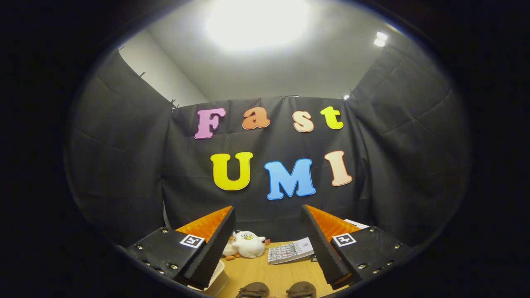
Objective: Open the storage box then place both shoes into the box .Put the left shoe in first, then the right shoe, with the right side of both shoes facing outward in a uniform manner.
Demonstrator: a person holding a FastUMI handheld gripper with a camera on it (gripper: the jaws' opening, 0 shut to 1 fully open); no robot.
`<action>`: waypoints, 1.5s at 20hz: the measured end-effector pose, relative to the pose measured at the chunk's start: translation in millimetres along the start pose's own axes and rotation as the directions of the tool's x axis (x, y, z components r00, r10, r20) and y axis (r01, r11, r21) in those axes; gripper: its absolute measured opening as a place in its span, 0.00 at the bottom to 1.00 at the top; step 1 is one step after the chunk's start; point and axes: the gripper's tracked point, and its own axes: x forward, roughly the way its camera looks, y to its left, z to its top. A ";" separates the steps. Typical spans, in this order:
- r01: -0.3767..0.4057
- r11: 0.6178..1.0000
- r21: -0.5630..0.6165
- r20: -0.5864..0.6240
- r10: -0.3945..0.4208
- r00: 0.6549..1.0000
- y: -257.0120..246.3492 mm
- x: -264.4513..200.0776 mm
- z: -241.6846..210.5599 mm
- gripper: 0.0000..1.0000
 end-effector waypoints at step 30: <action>0.151 0.676 0.722 -0.465 0.312 0.829 94.2 -21.5 -214.0 0.98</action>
